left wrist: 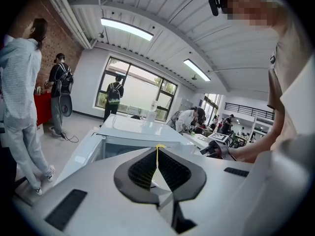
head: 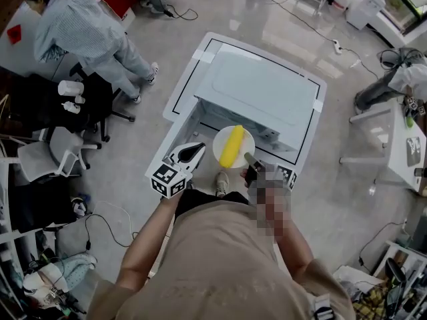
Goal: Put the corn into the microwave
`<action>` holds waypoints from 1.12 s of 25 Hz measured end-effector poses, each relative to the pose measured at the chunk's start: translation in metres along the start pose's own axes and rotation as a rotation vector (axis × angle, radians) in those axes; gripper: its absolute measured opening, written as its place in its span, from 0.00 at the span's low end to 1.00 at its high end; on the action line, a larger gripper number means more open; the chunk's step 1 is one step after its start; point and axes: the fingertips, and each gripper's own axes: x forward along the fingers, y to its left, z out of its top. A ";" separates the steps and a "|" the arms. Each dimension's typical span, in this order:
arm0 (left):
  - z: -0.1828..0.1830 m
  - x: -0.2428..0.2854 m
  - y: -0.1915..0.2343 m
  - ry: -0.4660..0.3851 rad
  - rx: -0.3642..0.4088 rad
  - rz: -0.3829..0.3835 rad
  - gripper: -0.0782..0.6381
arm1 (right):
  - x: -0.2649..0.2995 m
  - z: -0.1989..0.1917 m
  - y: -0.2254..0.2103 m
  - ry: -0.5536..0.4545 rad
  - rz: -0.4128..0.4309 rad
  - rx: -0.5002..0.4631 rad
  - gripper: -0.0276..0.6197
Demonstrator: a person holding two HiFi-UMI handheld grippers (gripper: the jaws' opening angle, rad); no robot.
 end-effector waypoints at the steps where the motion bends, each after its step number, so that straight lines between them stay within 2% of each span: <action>1: -0.001 0.001 0.004 0.000 -0.006 0.001 0.11 | 0.003 0.000 -0.002 -0.004 0.001 0.003 0.07; 5: -0.011 0.004 0.012 0.000 -0.058 0.004 0.11 | 0.009 -0.002 -0.012 -0.012 -0.004 -0.003 0.07; 9: -0.029 0.010 0.022 0.031 -0.074 0.029 0.12 | 0.015 -0.001 -0.023 -0.035 -0.007 0.017 0.07; 17: -0.051 0.037 0.035 0.068 -0.075 0.033 0.16 | 0.030 0.008 -0.045 -0.089 -0.026 0.047 0.07; 22: -0.057 0.046 0.041 0.102 -0.041 0.028 0.17 | 0.039 0.016 -0.064 -0.115 -0.034 0.055 0.07; 28: -0.064 0.055 0.042 0.133 -0.051 0.017 0.17 | 0.050 0.032 -0.087 -0.176 -0.033 0.081 0.07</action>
